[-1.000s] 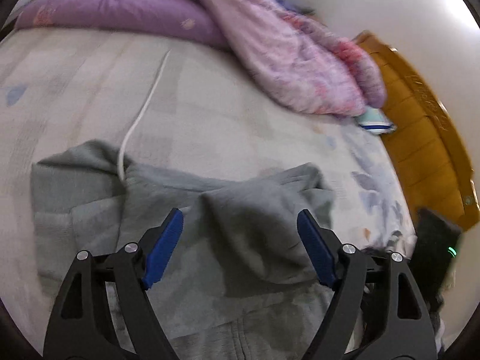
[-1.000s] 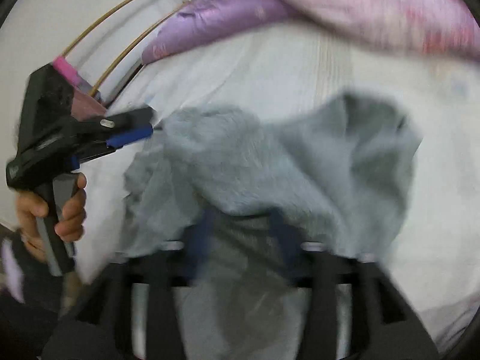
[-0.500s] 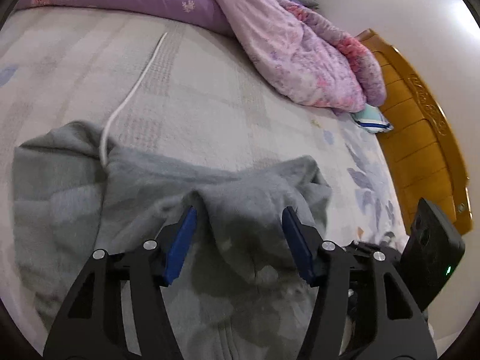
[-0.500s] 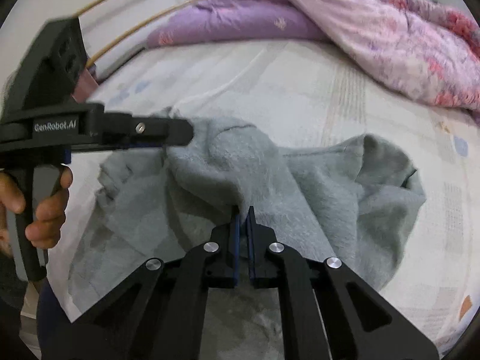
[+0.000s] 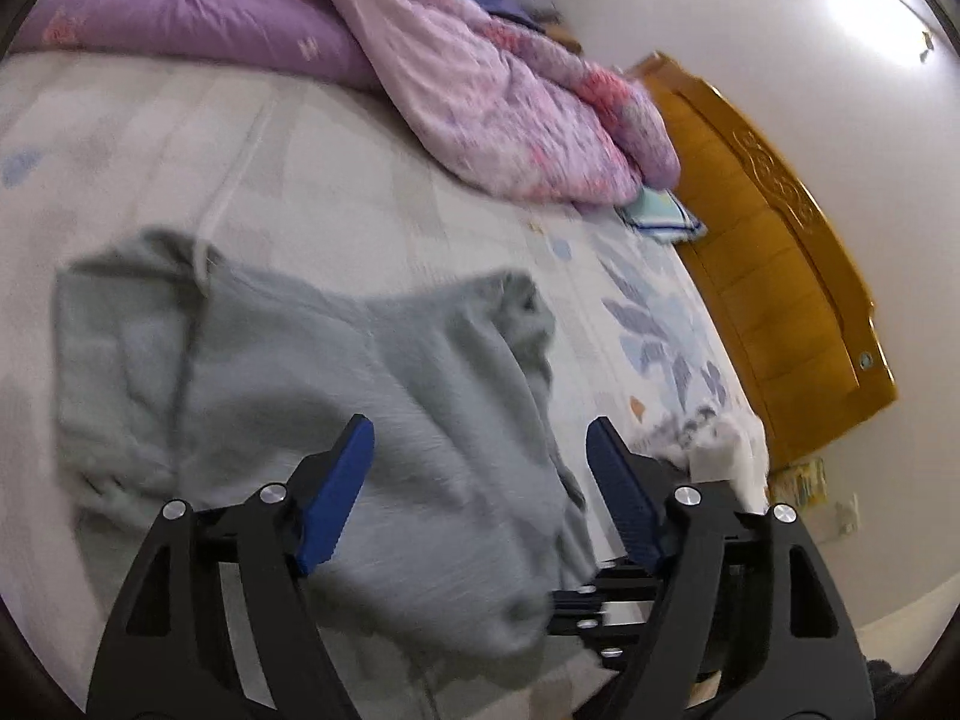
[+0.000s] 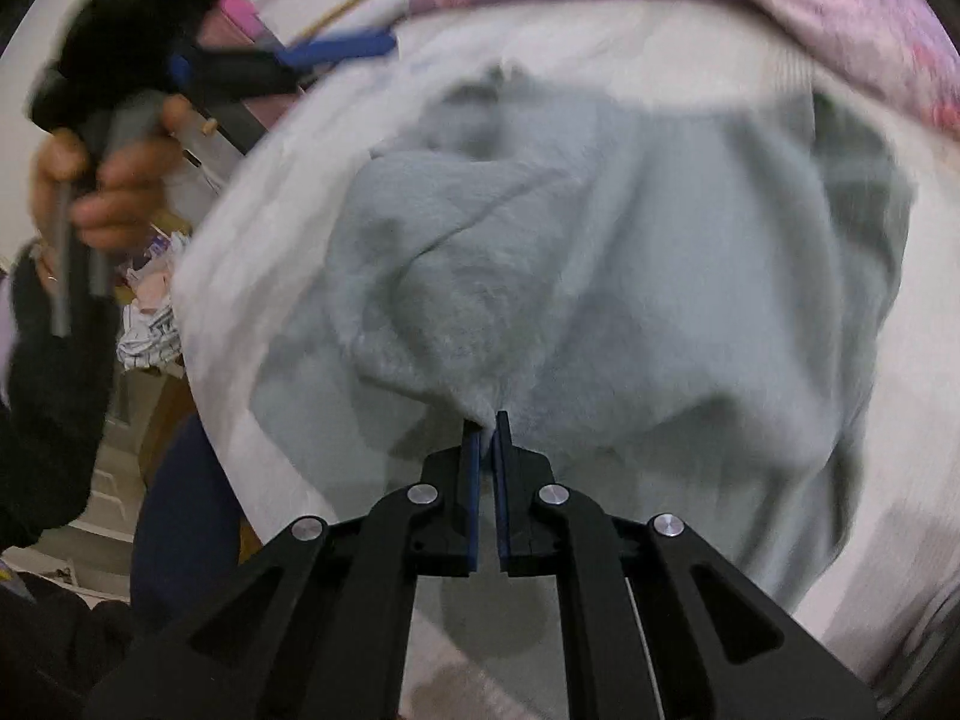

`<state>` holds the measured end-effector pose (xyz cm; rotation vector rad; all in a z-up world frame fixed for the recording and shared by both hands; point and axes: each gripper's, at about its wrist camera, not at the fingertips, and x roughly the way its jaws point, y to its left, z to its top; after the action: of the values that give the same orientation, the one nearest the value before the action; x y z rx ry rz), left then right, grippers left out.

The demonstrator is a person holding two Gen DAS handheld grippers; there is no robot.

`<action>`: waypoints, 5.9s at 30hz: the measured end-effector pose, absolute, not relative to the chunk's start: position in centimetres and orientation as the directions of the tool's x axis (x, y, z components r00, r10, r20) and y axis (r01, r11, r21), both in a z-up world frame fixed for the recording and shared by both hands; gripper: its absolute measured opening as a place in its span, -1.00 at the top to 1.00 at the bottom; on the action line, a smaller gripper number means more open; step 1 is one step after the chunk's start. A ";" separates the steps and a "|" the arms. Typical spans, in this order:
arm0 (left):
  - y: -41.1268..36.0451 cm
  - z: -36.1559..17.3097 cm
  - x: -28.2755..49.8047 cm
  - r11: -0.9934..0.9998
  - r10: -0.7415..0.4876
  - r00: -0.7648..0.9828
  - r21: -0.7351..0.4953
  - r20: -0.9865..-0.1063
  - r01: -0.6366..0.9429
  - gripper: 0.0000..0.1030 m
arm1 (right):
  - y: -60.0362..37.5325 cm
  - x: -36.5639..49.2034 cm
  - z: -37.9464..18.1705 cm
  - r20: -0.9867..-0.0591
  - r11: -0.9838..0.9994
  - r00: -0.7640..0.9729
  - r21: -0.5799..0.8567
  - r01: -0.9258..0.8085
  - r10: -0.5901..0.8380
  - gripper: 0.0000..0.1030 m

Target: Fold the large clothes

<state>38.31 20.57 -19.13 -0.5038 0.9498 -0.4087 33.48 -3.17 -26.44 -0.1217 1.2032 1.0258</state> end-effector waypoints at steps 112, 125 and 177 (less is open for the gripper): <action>24.7 -26.2 11.3 0.888 -0.194 0.562 -0.387 -0.804 -0.247 0.01 | -14.0 19.5 -25.1 -0.791 0.857 0.329 0.485 -0.174 0.515 0.33; 27.4 -33.1 18.9 0.900 -0.135 0.466 -0.305 -0.874 -0.313 -0.19 | -13.7 27.9 -32.7 -0.897 0.951 0.318 0.303 -0.062 0.307 1.00; 33.1 -34.2 14.5 0.650 -0.269 0.657 -0.636 -0.704 -0.415 -0.70 | 5.8 28.4 -29.0 -0.881 0.901 0.253 0.327 -0.285 0.400 1.00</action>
<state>14.51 33.12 -34.22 -0.8884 0.8798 0.0961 28.44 5.83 -28.98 0.1085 1.2305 0.4666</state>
